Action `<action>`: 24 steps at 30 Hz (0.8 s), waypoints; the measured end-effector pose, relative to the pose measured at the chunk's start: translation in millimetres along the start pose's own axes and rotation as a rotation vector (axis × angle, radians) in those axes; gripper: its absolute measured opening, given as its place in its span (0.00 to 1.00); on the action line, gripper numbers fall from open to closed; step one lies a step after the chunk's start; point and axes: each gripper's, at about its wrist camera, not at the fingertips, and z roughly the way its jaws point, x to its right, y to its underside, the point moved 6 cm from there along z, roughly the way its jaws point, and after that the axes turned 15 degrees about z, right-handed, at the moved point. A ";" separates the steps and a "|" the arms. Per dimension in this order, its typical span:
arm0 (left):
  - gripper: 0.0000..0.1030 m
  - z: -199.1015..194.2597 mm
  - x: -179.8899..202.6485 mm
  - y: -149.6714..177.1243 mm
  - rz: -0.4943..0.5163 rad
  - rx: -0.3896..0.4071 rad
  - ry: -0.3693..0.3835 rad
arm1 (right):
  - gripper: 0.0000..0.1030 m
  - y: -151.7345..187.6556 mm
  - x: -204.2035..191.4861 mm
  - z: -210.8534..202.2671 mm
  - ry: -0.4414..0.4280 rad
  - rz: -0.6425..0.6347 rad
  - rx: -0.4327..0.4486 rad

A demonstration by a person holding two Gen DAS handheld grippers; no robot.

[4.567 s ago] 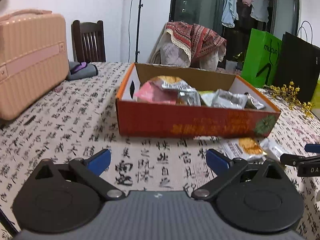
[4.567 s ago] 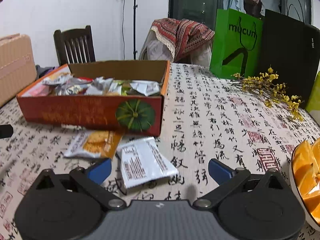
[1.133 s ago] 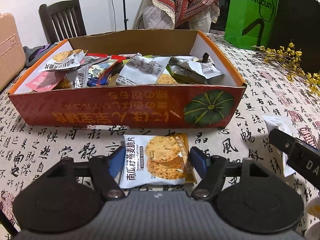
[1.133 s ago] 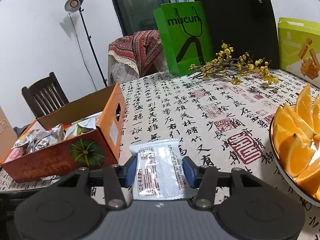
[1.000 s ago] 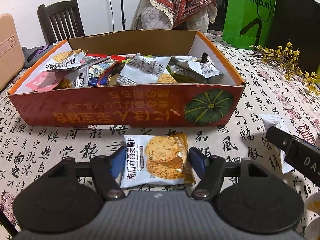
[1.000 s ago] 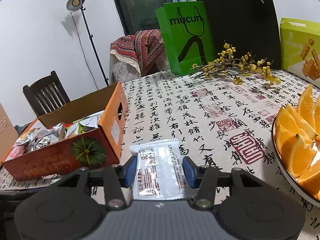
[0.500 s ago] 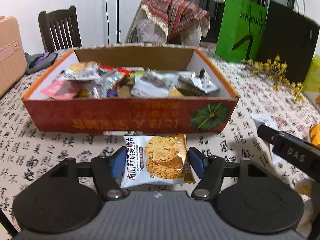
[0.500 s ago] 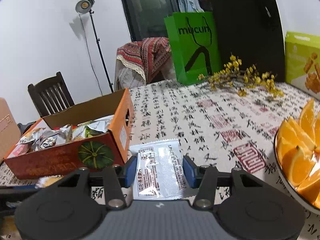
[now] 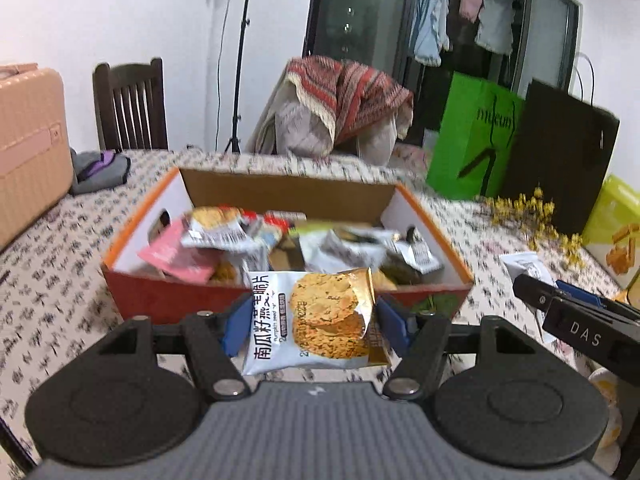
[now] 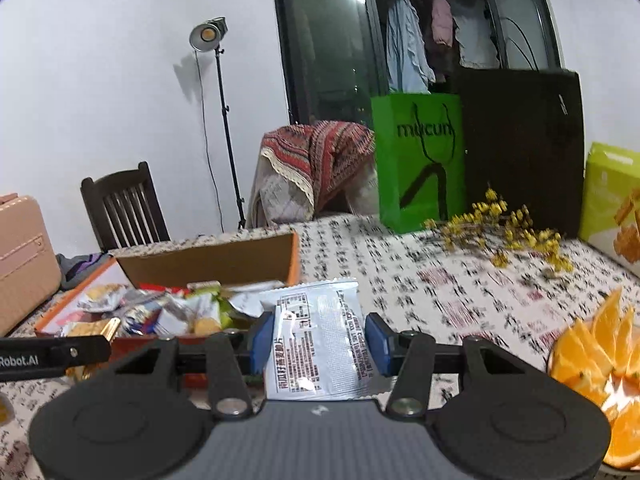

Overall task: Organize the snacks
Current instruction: 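Carry the white and cracker packets over the box with both grippers, then open both grippers to drop the packets into the box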

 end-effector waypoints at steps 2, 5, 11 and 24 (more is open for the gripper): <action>0.66 -2.7 -7.4 -6.4 -0.001 0.025 -0.002 | 0.47 -4.1 -9.7 1.5 -0.007 -0.005 0.004; 0.66 -5.0 -18.8 -16.3 -0.010 0.062 -0.004 | 0.47 -10.3 -25.8 4.7 -0.018 -0.014 0.011; 0.66 0.4 -42.2 -35.1 -0.054 0.109 -0.002 | 0.47 -21.9 -61.0 18.9 -0.034 -0.034 0.024; 0.66 46.8 -85.4 -53.8 -0.129 0.154 -0.079 | 0.47 -26.3 -109.0 76.5 -0.041 -0.063 0.003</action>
